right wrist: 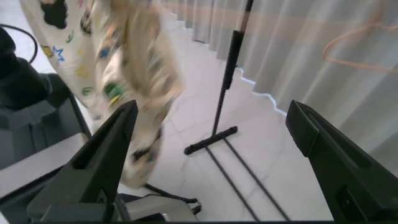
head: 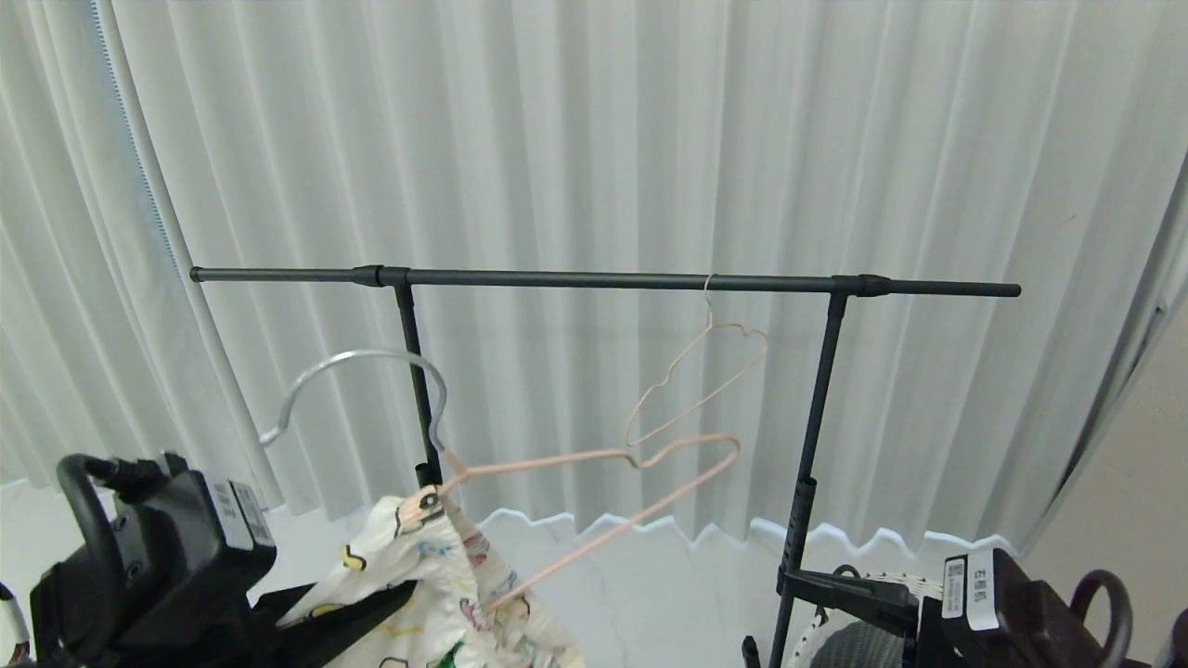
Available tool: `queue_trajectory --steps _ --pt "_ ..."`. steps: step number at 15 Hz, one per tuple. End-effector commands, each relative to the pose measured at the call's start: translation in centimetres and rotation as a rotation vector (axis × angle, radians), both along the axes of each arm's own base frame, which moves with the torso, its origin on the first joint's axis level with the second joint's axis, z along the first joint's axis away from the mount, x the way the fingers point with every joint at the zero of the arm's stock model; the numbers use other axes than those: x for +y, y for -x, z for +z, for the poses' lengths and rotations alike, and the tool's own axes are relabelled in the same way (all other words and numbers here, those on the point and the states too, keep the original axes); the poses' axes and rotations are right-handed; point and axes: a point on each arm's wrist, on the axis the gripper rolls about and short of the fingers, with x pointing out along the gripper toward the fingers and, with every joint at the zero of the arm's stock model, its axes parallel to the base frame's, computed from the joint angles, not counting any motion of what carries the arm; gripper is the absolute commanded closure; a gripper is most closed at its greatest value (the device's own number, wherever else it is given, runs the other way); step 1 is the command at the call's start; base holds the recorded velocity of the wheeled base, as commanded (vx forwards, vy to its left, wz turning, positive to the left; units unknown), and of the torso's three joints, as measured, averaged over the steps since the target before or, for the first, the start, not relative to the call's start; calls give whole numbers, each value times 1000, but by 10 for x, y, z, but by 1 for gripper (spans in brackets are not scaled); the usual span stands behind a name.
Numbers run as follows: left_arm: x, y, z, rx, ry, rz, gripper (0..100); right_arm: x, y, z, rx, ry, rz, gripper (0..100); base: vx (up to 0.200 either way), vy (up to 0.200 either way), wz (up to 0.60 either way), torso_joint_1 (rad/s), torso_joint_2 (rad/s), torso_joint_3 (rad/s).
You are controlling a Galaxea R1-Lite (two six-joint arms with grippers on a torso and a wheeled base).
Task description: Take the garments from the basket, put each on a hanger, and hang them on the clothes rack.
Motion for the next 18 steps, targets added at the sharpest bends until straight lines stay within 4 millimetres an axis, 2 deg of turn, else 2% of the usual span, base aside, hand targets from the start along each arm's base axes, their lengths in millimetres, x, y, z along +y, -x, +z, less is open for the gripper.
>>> queue_trajectory --steps 1,4,7,9,11,15,18 --pt "-4 -11 14 -36 23 32 100 9 -6 -7 78 5 -18 0 0 0 0 0 0 0" --pt "-6 -14 27 -86 36 21 100 38 -30 -15 179 -12 -89 0 0 0 0 0 0 0" --pt "-7 -13 33 -103 50 13 100 64 -62 -10 214 -76 -154 0 0 0 0 0 0 0" --pt "-11 -10 34 -104 54 -21 100 74 -70 -7 222 -86 -164 0 0 0 0 0 0 0" --pt "-14 -8 33 -100 54 -48 100 83 -63 -8 223 -78 -128 0 0 0 0 0 0 0" --pt "-16 -9 32 -92 50 -57 100 100 -27 -18 241 -23 -9 0 0 0 0 0 0 0" --pt "-16 -8 35 -100 60 -55 100 99 -25 -40 253 82 -96 0 0 0 0 0 0 0"
